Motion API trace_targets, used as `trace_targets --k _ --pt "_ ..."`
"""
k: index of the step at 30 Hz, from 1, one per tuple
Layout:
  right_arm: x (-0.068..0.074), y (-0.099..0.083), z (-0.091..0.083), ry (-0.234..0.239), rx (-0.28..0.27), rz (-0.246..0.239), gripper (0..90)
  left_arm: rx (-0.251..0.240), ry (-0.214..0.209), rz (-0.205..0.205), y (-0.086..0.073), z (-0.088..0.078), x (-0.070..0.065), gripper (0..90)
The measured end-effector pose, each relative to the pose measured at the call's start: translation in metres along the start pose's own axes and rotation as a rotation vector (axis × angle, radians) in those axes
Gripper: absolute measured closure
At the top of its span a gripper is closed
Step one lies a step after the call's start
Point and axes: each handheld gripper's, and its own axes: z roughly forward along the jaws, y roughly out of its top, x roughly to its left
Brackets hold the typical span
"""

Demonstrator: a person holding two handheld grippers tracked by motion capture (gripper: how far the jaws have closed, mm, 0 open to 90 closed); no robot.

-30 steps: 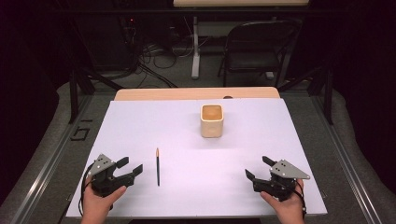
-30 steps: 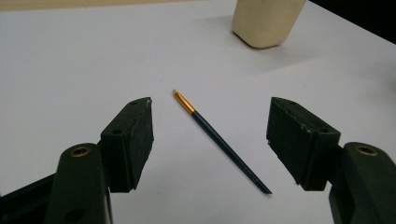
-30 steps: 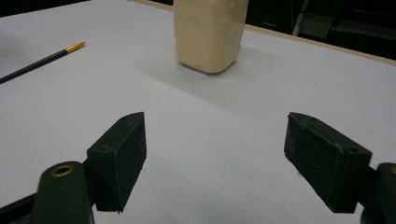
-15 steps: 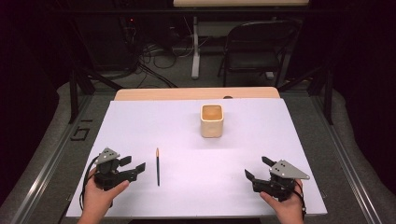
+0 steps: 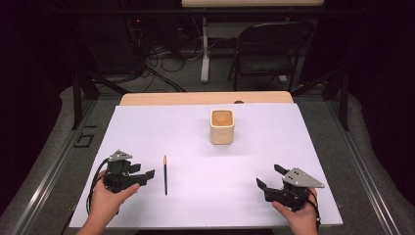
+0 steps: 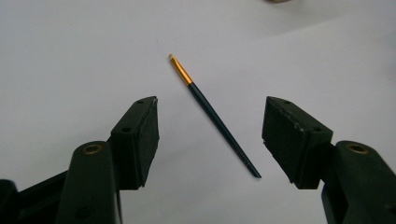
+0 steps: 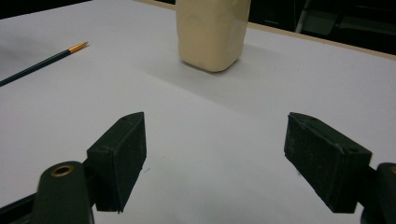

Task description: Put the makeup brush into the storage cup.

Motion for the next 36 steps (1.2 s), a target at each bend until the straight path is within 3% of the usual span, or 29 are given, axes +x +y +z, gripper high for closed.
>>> trace_targets --k 16,22,29,36 --pt "0.0 -0.001 0.001 0.012 0.01 0.007 21.0 0.12 -0.023 -0.073 0.017 0.013 0.001 41.3" --pt "-0.001 -0.001 0.003 0.017 0.002 0.016 21.1 0.194 -0.014 -0.088 0.023 0.023 0.0 44.1" --pt "0.0 -0.002 0.003 0.023 0.005 0.018 21.4 0.207 0.003 -0.075 0.027 0.029 -0.001 44.1" --pt "0.0 -0.002 0.004 0.029 0.001 0.02 21.5 0.227 0.032 -0.054 0.033 0.036 -0.004 37.8"
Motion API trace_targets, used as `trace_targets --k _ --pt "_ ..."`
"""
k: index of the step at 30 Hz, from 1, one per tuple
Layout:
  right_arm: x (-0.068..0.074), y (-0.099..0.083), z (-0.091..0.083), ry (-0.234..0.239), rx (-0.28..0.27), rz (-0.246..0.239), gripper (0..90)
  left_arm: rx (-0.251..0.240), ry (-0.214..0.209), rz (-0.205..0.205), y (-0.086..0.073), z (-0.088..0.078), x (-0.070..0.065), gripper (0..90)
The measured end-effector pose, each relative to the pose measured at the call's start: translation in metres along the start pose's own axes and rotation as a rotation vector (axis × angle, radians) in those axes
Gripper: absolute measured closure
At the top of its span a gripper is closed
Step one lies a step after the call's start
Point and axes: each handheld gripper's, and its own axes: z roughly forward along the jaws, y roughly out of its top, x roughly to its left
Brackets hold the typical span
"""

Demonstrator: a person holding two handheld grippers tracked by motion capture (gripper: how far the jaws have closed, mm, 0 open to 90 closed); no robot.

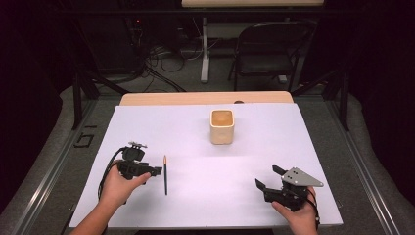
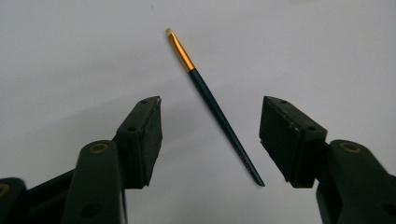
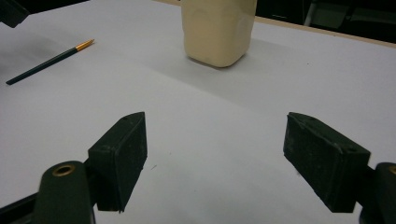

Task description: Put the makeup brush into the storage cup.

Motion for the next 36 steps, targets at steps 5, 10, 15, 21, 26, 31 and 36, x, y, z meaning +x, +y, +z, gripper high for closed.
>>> trace_targets --k 5,10,15,21,26,31,36 --pt "0.0 0.0 0.0 0.004 0.009 0.004 21.7 0.042 0.008 -0.023 0.007 0.001 -0.001 35.7" --pt "0.0 0.0 0.0 0.007 0.015 0.003 21.8 0.08 0.007 -0.051 0.012 0.004 -0.002 35.8" --pt "0.0 -0.001 0.0 0.008 0.018 0.006 21.9 0.114 0.009 -0.087 0.017 0.008 -0.002 34.4" --pt "-0.001 -0.001 0.0 0.012 0.031 0.012 21.9 0.144 0.011 -0.1 0.02 0.012 -0.002 34.7" --pt "-0.001 -0.001 0.0 0.012 0.029 0.014 21.9 0.162 0.01 -0.112 0.021 0.016 -0.002 36.2" --pt "-0.001 -0.001 0.0 0.012 0.034 0.013 21.9 0.174 0.012 -0.113 0.023 0.019 -0.002 36.5" --pt "-0.001 -0.001 0.0 0.012 0.029 0.015 21.9 0.179 0.013 -0.115 0.025 0.021 -0.002 37.1"
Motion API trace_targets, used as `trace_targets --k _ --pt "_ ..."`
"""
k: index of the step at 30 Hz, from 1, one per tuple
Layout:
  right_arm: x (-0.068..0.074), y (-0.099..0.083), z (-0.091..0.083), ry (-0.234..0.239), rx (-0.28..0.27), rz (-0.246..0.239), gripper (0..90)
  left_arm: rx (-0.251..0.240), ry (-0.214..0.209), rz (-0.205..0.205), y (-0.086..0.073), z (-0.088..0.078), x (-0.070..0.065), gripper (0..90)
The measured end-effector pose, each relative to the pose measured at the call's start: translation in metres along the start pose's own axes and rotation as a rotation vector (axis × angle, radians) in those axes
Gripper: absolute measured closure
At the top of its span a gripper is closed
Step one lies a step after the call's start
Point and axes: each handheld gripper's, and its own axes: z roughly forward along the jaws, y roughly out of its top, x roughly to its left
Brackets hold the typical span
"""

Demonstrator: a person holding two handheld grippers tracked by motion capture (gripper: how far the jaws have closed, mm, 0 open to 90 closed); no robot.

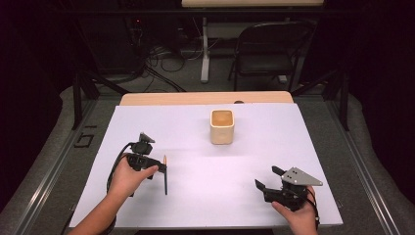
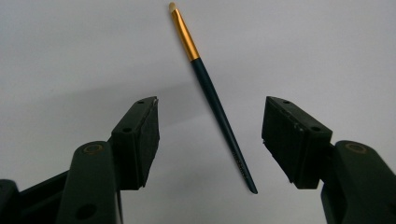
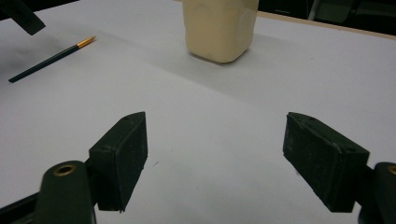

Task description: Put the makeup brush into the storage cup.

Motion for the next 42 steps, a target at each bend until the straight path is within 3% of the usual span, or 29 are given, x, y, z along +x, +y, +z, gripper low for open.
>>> trace_targets --k 31,42 --pt "0.0 -0.001 0.001 0.003 -0.011 0.004 21.9 0.05 0.002 -0.044 0.014 0.014 0.0 44.4" --pt "-0.001 -0.001 0.002 0.007 -0.011 0.006 21.9 0.109 0.044 -0.029 0.027 0.023 -0.009 46.0"
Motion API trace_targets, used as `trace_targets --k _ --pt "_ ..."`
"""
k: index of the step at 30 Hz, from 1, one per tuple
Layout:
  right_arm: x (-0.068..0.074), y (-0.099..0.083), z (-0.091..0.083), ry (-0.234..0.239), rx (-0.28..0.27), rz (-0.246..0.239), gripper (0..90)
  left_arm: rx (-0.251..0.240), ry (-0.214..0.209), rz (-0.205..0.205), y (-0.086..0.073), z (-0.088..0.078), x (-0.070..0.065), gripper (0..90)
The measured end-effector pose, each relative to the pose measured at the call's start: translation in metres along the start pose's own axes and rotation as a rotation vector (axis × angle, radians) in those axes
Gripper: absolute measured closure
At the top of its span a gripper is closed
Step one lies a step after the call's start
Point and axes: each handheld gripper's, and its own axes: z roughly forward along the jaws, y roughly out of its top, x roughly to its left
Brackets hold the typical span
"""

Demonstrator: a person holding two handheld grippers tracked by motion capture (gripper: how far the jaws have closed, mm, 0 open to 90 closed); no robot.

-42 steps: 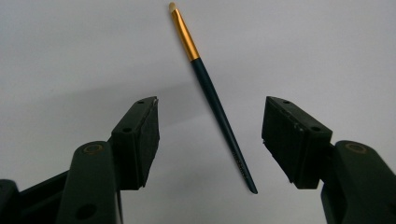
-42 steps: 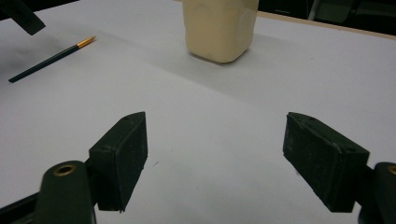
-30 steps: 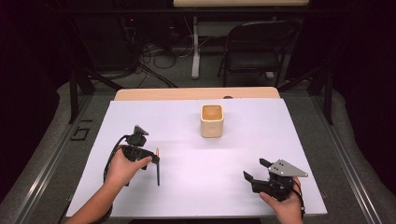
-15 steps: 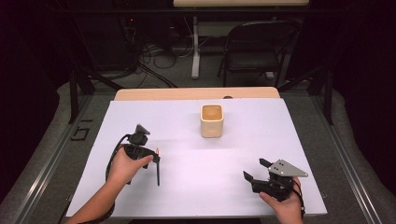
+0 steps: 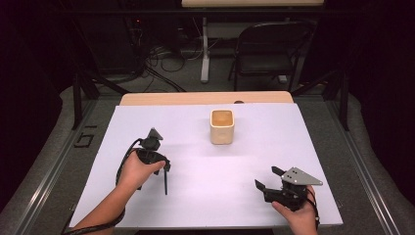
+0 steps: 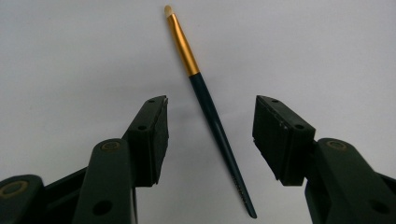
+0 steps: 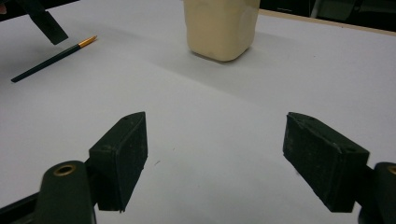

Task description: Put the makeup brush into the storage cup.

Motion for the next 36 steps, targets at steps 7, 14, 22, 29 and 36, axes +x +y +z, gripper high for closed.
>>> trace_targets --k 7,14,22,29,36 --pt "0.0 0.0 0.0 0.003 0.0 -0.001 22.0 0.03 0.027 -0.014 0.01 0.006 -0.003 48.4" --pt "0.0 0.0 0.0 0.006 0.001 0.0 22.0 0.047 0.034 -0.028 0.014 0.012 -0.001 51.1" --pt "0.0 0.0 0.0 0.006 0.002 0.0 22.0 0.058 0.043 -0.032 0.015 0.017 -0.001 52.7" --pt "0.0 0.0 0.0 0.011 0.018 0.004 22.3 0.076 0.035 -0.039 0.015 0.018 0.0 52.8" --pt "-0.001 0.0 -0.001 0.014 0.016 0.004 22.4 0.084 0.041 -0.031 0.016 0.02 0.0 52.9"
